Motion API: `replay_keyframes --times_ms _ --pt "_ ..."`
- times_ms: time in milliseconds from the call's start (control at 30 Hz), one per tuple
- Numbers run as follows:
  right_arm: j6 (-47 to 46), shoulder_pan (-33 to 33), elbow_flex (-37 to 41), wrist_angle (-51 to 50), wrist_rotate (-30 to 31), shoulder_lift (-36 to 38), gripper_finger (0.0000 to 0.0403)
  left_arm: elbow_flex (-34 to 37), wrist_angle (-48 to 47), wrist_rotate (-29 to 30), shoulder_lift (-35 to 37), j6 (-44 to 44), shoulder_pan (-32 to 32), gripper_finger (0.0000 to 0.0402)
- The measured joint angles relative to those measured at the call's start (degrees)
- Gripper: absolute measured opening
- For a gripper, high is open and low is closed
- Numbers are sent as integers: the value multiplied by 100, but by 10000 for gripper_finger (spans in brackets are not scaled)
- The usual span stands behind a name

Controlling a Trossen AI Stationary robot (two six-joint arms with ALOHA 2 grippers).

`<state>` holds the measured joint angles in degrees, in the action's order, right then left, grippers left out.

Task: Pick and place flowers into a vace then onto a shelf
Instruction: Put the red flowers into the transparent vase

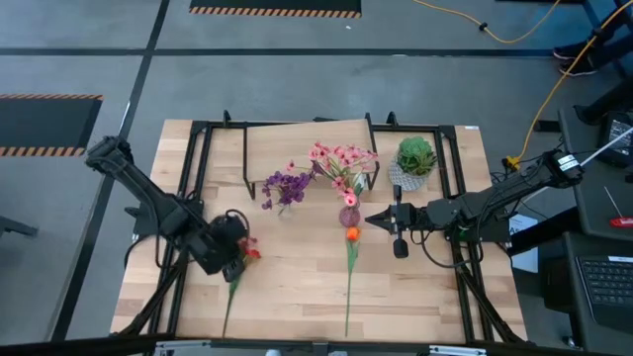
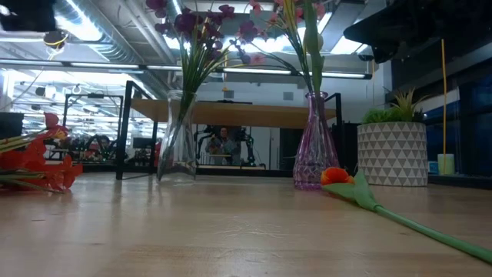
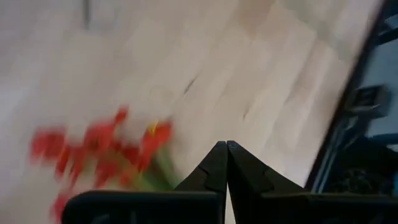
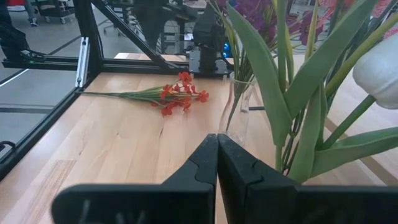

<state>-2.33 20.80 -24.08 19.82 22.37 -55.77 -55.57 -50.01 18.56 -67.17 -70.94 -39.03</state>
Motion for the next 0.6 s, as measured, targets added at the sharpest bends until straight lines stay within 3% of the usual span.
replay_keyframes --times_ms 167,600 --pt "3 0 0 -37 0 0 13 -850 -1212 -650 -766 -1050 -82 2" --pt "169 1 0 -86 0 0 13 -1297 -1150 -1127 -1844 -3875 -976 2"
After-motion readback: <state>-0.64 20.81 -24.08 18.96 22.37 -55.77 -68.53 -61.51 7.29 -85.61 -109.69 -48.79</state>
